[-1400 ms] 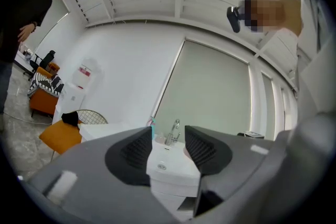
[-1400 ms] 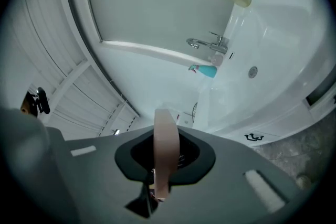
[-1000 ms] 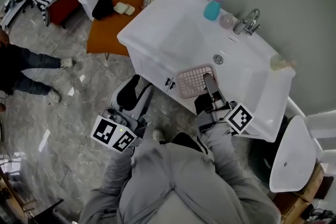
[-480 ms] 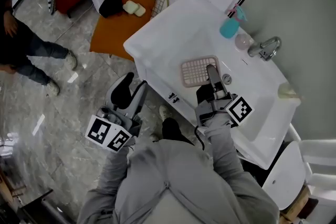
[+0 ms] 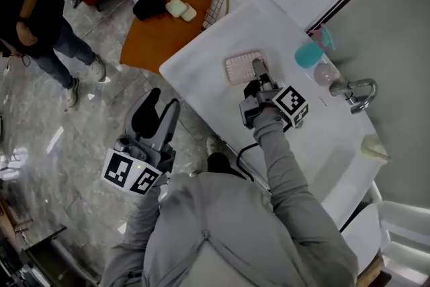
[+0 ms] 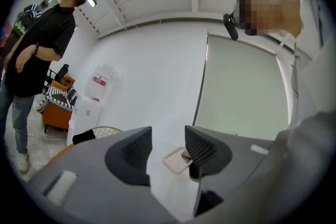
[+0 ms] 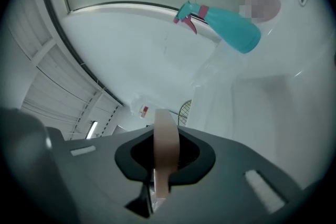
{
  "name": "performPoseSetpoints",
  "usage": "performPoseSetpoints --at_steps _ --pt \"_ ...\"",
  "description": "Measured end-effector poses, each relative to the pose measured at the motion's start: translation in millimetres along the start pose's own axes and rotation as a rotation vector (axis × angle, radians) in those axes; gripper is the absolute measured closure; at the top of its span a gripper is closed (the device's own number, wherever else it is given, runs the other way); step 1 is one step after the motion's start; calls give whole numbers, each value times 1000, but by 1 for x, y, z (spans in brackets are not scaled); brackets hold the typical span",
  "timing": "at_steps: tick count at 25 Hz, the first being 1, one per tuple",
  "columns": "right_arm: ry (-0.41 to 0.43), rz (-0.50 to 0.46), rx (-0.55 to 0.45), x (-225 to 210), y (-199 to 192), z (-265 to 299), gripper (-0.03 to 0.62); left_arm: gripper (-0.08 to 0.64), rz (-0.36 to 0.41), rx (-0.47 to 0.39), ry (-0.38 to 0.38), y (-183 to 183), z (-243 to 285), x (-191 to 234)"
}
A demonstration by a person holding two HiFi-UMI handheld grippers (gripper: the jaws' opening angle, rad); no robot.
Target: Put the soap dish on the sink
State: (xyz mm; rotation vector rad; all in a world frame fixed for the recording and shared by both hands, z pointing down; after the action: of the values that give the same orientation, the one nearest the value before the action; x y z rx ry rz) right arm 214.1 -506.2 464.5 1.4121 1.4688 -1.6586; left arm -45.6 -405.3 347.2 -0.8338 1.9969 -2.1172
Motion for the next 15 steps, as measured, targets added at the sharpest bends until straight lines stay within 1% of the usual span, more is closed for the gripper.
performPoseSetpoints --at_steps 7,15 --pt "-79 -6 118 -55 -20 49 568 350 19 16 72 1 12 16" --pt "-139 -29 233 -87 -42 71 568 350 24 31 117 2 15 27"
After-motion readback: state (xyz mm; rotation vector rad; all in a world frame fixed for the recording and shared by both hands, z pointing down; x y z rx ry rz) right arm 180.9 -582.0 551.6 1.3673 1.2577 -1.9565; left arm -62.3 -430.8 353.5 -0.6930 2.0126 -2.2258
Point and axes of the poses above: the fingertips, and each gripper's own axes: z forward along the fingers, x to its left, y out of its top, the point moved 1 cm from there along -z, backward along the fingers, and after that the axes turned 13 degrees about y, right-handed, at the moved point
